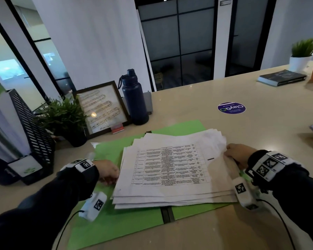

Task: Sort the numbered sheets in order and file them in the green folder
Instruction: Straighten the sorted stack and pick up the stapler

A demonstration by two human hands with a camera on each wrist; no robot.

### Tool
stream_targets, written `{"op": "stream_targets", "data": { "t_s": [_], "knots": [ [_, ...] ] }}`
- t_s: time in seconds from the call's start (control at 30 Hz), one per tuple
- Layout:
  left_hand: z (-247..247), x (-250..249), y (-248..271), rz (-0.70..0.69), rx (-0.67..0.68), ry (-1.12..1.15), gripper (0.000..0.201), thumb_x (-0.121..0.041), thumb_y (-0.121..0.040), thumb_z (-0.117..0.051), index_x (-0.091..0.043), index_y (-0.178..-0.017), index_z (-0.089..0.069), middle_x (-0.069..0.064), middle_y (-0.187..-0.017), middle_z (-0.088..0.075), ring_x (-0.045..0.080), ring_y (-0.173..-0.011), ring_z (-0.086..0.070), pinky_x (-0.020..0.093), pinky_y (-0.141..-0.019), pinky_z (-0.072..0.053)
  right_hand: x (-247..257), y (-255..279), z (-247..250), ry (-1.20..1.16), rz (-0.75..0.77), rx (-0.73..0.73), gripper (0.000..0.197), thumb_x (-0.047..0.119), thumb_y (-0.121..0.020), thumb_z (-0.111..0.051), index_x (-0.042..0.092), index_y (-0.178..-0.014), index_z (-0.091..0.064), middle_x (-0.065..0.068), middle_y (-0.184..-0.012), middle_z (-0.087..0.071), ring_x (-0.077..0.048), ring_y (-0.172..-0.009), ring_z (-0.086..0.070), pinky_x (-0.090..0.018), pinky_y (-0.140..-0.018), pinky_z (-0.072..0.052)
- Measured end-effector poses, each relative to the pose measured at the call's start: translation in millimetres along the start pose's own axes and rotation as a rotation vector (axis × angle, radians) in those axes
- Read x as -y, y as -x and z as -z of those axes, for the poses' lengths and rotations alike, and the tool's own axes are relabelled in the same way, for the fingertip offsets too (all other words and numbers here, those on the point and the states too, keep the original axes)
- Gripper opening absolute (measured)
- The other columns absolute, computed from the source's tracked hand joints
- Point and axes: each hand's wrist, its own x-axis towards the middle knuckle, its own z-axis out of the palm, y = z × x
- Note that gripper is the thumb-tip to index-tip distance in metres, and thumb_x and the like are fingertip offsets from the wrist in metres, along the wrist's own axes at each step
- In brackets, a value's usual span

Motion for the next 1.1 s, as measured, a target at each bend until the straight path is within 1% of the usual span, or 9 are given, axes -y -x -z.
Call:
{"op": "stream_targets", "data": {
  "t_s": [0.13,0.2,0.33,0.53,0.67,0.77,0.87,0.97,1.1],
  "knots": [
    [-4,-20,-8,-0.011,-0.149,0.186,0.041,-0.038,-0.097,-0.042,0.000,-0.094,-0.059,0.009,-0.073,-0.059,0.019,-0.057,-0.054,0.022,-0.050,-0.043,10,8,-4,0.070,0.030,0.057,0.023,0.030,-0.094,-0.053,0.014,-0.107,-0.045,-0.003,-0.090,-0.054,-0.021,-0.077,-0.054,-0.024,-0.060,-0.042],
    [-5,-34,-14,-0.017,-0.196,0.074,0.055,-0.045,-0.095,-0.042,0.004,-0.118,-0.053,0.017,-0.094,-0.061,0.026,-0.075,-0.059,0.026,-0.064,-0.042,15,11,-6,0.234,0.059,0.091,0.051,0.038,-0.088,-0.060,0.014,-0.128,-0.040,-0.005,-0.115,-0.058,-0.023,-0.099,-0.058,-0.028,-0.080,-0.047],
    [-11,-56,-21,-0.038,-0.250,-0.054,0.050,-0.038,-0.094,-0.050,-0.004,-0.131,-0.047,0.015,-0.136,-0.050,0.028,-0.120,-0.050,0.023,-0.086,-0.037,22,21,-12,0.276,0.190,0.082,0.056,0.010,-0.086,-0.061,0.010,-0.136,-0.036,-0.010,-0.128,-0.053,-0.021,-0.106,-0.050,-0.023,-0.086,-0.036],
    [-5,-49,-22,0.025,-0.263,0.033,0.057,-0.040,-0.090,-0.055,-0.002,-0.132,-0.047,0.017,-0.138,-0.048,0.031,-0.123,-0.048,0.025,-0.092,-0.037,8,13,-13,0.054,0.203,0.042,0.036,-0.004,-0.082,-0.055,0.014,-0.113,-0.054,-0.006,-0.086,-0.064,-0.020,-0.069,-0.060,-0.027,-0.055,-0.053],
    [-2,-27,-26,-0.041,-0.222,0.555,0.051,-0.024,-0.083,-0.068,0.004,-0.124,-0.053,0.018,-0.134,-0.052,0.032,-0.113,-0.055,0.032,-0.098,-0.040,11,8,-14,-0.123,0.361,-0.137,0.022,-0.008,-0.083,-0.051,0.010,-0.086,-0.064,-0.017,-0.080,-0.066,-0.026,-0.068,-0.059,-0.034,-0.068,-0.051],
    [-5,-16,-19,-0.154,-0.138,0.970,0.028,-0.012,-0.080,-0.069,-0.002,-0.106,-0.064,0.017,-0.112,-0.067,0.030,-0.092,-0.067,0.039,-0.087,-0.052,14,14,-12,-0.242,0.411,-0.214,0.036,-0.009,-0.089,-0.048,0.016,-0.064,-0.056,-0.008,-0.060,-0.051,-0.018,-0.055,-0.045,-0.022,-0.050,-0.040],
    [-1,-9,-10,-0.280,-0.140,1.010,0.042,-0.021,-0.073,-0.071,-0.006,-0.111,-0.064,0.017,-0.112,-0.067,0.025,-0.088,-0.070,0.036,-0.078,-0.056,20,26,-11,-0.320,0.407,-0.156,0.031,-0.008,-0.091,-0.044,0.015,-0.076,-0.060,-0.014,-0.071,-0.058,-0.022,-0.059,-0.051,-0.023,-0.050,-0.045],
    [15,-14,-3,-0.377,-0.316,1.020,0.055,-0.039,-0.061,-0.080,-0.010,-0.105,-0.066,0.017,-0.116,-0.065,0.025,-0.091,-0.069,0.037,-0.082,-0.055,35,33,-5,-0.362,0.446,-0.136,0.030,-0.016,-0.086,-0.041,0.007,-0.090,-0.060,-0.019,-0.098,-0.064,-0.025,-0.078,-0.060,-0.037,-0.077,-0.052],
    [52,-50,29,-0.550,-0.617,0.871,0.045,-0.038,-0.081,-0.068,-0.008,-0.114,-0.063,0.012,-0.113,-0.065,0.024,-0.103,-0.063,0.043,-0.098,-0.046,78,51,8,-0.192,0.683,-0.261,0.034,-0.008,-0.088,-0.045,0.017,-0.109,-0.056,-0.006,-0.103,-0.061,-0.020,-0.095,-0.056,-0.032,-0.082,-0.043]
  ]
}}
